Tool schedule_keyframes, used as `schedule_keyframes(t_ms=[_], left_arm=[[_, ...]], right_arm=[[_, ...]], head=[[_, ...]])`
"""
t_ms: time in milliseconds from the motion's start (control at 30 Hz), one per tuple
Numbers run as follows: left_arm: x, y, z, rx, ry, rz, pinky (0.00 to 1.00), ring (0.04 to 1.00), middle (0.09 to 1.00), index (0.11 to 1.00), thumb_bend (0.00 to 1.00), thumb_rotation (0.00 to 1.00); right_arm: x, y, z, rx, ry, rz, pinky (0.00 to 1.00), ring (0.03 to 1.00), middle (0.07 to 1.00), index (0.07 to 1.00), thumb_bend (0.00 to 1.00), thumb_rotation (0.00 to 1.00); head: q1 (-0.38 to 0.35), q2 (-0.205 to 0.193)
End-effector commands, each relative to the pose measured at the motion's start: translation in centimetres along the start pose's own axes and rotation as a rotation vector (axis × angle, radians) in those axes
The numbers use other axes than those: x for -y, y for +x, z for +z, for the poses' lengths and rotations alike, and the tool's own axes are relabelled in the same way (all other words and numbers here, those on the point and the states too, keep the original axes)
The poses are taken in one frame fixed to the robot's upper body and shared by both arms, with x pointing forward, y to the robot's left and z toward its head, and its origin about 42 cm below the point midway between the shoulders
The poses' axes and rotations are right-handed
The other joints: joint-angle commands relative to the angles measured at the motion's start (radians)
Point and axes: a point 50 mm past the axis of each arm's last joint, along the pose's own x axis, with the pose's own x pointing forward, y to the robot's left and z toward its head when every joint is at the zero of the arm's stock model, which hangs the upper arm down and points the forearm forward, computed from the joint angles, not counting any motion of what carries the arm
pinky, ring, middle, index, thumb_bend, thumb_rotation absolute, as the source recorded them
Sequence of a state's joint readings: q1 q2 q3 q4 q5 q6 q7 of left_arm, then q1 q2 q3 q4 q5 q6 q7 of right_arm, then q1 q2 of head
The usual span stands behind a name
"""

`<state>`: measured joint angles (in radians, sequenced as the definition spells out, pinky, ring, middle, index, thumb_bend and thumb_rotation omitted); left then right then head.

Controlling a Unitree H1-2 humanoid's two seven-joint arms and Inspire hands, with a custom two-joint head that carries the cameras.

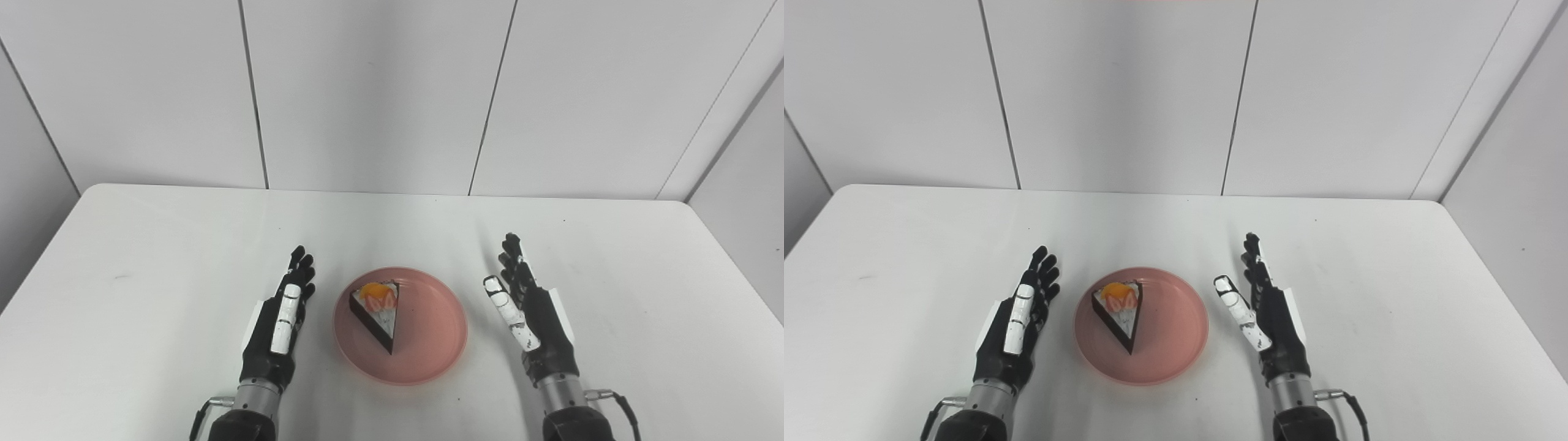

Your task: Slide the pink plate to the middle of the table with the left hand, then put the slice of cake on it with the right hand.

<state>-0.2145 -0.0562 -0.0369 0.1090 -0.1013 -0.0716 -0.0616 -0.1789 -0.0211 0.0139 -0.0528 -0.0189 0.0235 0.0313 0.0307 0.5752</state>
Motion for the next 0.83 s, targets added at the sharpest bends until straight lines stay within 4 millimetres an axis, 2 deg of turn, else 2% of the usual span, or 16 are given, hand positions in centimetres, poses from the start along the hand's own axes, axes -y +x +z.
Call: schedule_keyframes(t_ms=[0, 200, 400, 733, 800], left_arm=[[0.0, -0.3, 0.1, 0.017, -0.008, -0.006, 1.0, 1.0, 1.0, 1.0, 0.65, 0.99], [0.1, -0.4, 0.0, 0.012, -0.007, -0.012, 1.0, 1.0, 1.0, 1.0, 0.65, 1.0], [0.2, -0.3, 0.0, 0.013, -0.011, -0.022, 1.0, 1.0, 1.0, 1.0, 0.64, 1.0], [0.0, -0.5, 0.1, 0.004, -0.03, -0.032, 1.0, 1.0, 1.0, 1.0, 0.64, 1.0], [-0.1, -0.6, 0.1, 0.004, -0.028, -0.037, 1.0, 1.0, 1.0, 1.0, 0.64, 1.0]], right_arm=[[-0.3, 0.4, 1.1, 0.074, 0.038, 0.004, 1.0, 1.0, 1.0, 1.0, 0.63, 0.85], [-0.9, -0.2, 0.4, 0.051, 0.123, -0.024, 1.0, 1.0, 1.0, 1.0, 0.54, 0.84], [-1.8, -0.8, 0.2, 0.008, 0.176, -0.076, 0.97, 0.97, 0.991, 0.974, 0.51, 0.73], [-2.0, -0.4, 0.0, 0.017, 0.184, -0.084, 0.97, 0.965, 0.987, 0.971, 0.49, 0.73], [-2.0, -0.3, 0.0, 0.028, 0.203, -0.094, 0.97, 0.961, 0.98, 0.967, 0.49, 0.7]], head=[[0.0, 0.001], [-0.008, 0.002], [-0.009, 0.0], [-0.026, 0.001], [-0.027, 0.0]])
